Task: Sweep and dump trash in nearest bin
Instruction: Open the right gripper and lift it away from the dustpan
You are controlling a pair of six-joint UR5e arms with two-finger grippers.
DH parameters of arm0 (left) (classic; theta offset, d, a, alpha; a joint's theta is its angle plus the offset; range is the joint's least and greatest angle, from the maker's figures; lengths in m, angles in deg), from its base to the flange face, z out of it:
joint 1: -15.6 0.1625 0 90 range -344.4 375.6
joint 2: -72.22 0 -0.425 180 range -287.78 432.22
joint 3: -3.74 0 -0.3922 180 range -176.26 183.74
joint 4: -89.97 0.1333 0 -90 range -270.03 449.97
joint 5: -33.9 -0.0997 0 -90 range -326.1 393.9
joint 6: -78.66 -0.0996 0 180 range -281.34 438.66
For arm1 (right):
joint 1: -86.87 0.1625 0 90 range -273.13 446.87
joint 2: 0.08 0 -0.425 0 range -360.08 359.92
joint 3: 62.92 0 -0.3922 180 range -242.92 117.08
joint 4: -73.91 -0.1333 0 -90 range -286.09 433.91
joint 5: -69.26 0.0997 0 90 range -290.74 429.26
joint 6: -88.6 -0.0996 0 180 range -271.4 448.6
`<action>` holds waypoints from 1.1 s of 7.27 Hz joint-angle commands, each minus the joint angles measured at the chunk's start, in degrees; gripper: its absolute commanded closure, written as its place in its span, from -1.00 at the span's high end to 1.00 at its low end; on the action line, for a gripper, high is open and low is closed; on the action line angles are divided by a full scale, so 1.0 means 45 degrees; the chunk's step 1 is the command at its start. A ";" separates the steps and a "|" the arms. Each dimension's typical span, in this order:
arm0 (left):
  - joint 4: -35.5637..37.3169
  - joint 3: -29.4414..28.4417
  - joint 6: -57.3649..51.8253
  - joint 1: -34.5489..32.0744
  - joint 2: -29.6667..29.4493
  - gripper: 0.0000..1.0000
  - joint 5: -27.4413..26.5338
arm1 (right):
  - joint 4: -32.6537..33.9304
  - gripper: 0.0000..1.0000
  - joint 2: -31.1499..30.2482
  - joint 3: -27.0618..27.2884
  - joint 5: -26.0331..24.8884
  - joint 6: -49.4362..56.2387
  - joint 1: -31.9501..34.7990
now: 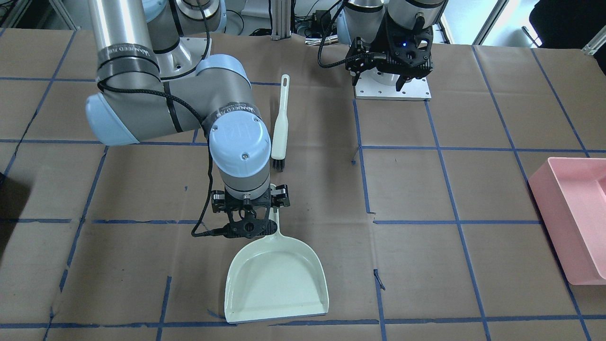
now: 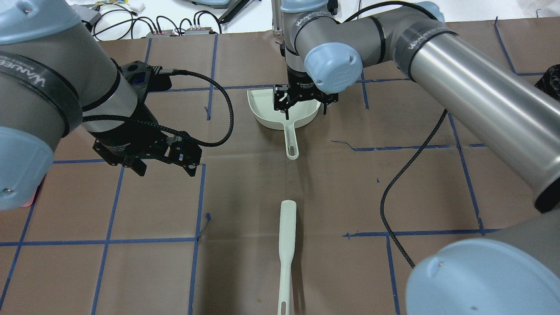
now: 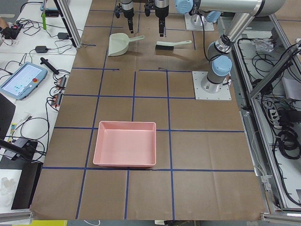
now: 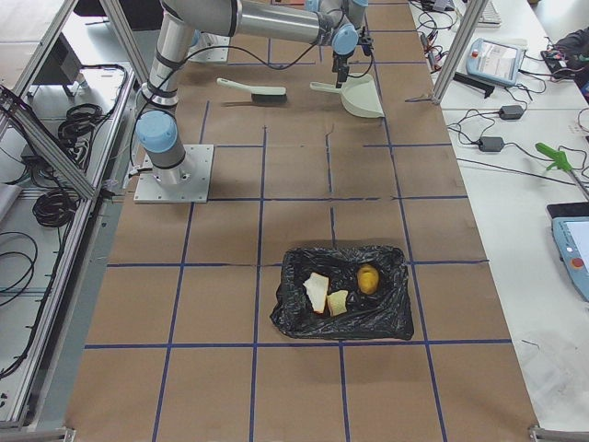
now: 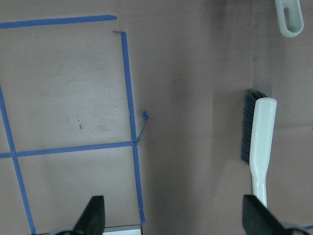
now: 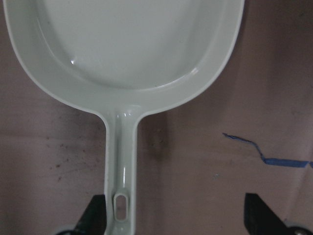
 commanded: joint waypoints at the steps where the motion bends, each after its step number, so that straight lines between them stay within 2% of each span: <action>1: 0.0000 0.0000 -0.0007 0.0000 0.0003 1.00 0.0013 | -0.1490 1.00 -0.1086 0.0161 -0.0060 0.1834 -0.0870; 2: 0.0000 0.0000 -0.0007 0.0000 0.0003 1.00 -0.0007 | -0.1688 1.00 -0.1709 0.0568 -0.0215 0.2520 -0.1125; 3: -0.0020 0.0000 -0.0007 0.0000 0.0003 1.00 -0.0007 | -0.1690 1.00 -0.2508 0.1423 -0.0990 0.3126 -0.1340; 5: -0.0020 0.0000 -0.0007 0.0000 0.0022 1.00 0.0013 | -0.1709 1.00 -0.4305 0.2774 -0.0959 0.3870 -0.2683; 8: -0.0059 0.0000 -0.0046 0.0000 0.0042 1.00 -0.0026 | -0.1806 1.00 -0.5812 0.3228 -0.1016 0.3894 -0.3119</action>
